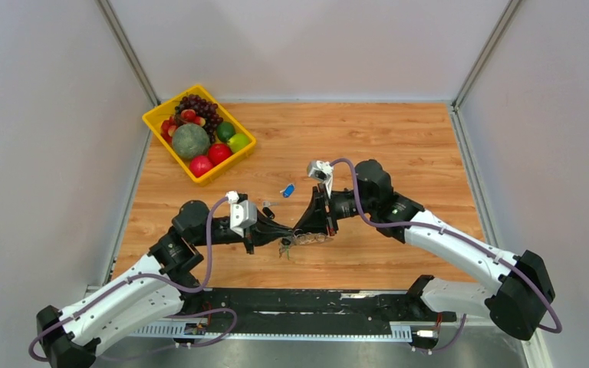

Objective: Remove the keys from the keyring

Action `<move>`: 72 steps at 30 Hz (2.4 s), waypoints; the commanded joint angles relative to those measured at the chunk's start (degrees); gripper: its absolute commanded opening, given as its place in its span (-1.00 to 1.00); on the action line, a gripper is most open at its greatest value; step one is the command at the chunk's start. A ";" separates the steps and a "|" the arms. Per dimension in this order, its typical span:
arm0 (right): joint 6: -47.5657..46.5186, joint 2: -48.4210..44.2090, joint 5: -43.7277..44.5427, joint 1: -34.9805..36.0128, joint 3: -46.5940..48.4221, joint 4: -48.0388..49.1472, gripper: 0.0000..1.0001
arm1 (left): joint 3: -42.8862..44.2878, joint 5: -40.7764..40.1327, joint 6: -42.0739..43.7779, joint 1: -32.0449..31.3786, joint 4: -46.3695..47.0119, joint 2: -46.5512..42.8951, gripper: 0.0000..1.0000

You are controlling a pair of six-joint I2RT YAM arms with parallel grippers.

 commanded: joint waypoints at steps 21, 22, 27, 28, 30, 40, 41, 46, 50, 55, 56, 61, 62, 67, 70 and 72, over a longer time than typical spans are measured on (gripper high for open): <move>-8.10 9.29 15.58 9.69 2.19 1.01 -1.00 | -10.04 -14.76 -14.28 -1.43 62.97 8.70 -1.00; -8.02 9.24 16.37 9.62 2.11 1.04 -1.00 | -9.93 -14.32 -15.10 -1.44 65.16 9.43 -1.00; -7.58 5.41 19.87 7.25 -0.12 1.08 -1.00 | -7.33 -15.20 -9.99 -1.34 52.36 6.06 -1.00; -7.55 4.10 20.19 6.55 -0.80 1.08 -1.00 | -6.28 -16.06 -6.97 -1.31 48.64 4.77 -1.00; -7.78 0.96 21.08 5.24 -2.21 1.00 -1.00 | -4.91 -17.90 -3.15 -1.34 38.73 1.44 -1.00; -12.73 -5.48 15.69 1.68 -3.84 0.29 -1.00 | 6.54 -21.74 7.65 -1.33 -5.72 -1.43 -0.69; -12.85 -5.68 15.04 1.29 -3.67 0.21 -1.00 | 7.14 -21.28 8.05 -1.33 -9.14 -0.91 -0.67; -13.30 -6.89 12.62 0.10 -2.92 0.12 -1.00 | 9.59 -20.87 9.13 -1.35 -14.38 1.14 -0.58; -14.09 -8.44 14.08 -0.10 -2.62 -0.06 -1.00 | 10.69 -18.03 9.27 -1.35 -16.22 1.72 -0.40; -14.37 -9.28 16.54 -0.17 -2.18 -0.06 -1.00 | 10.27 -12.63 6.62 -1.28 -15.21 2.63 -0.26; -14.31 -9.14 16.77 -0.27 -1.91 -0.06 -1.00 | 9.89 -11.46 5.57 -1.34 -13.64 2.75 -0.23; -14.13 -7.58 16.20 -0.50 -0.02 -0.06 -1.00 | 7.68 -13.87 4.92 -1.36 -11.56 2.36 -0.14; -14.12 -7.36 15.90 -0.58 0.24 -0.06 -1.00 | 7.89 -14.89 5.61 -1.36 -12.02 2.27 -0.14; -14.06 -7.22 13.81 -1.19 1.36 -0.06 -1.00 | 9.64 -17.51 8.69 -1.34 -17.87 2.63 -0.14; -14.15 -7.48 13.31 -1.51 1.68 -0.06 -1.00 | 10.65 -18.18 9.48 -1.30 -19.94 3.40 -0.14; -14.15 -7.66 13.29 -1.75 1.55 -0.06 -1.00 | 11.00 -18.25 8.86 -1.29 -20.50 3.97 -0.14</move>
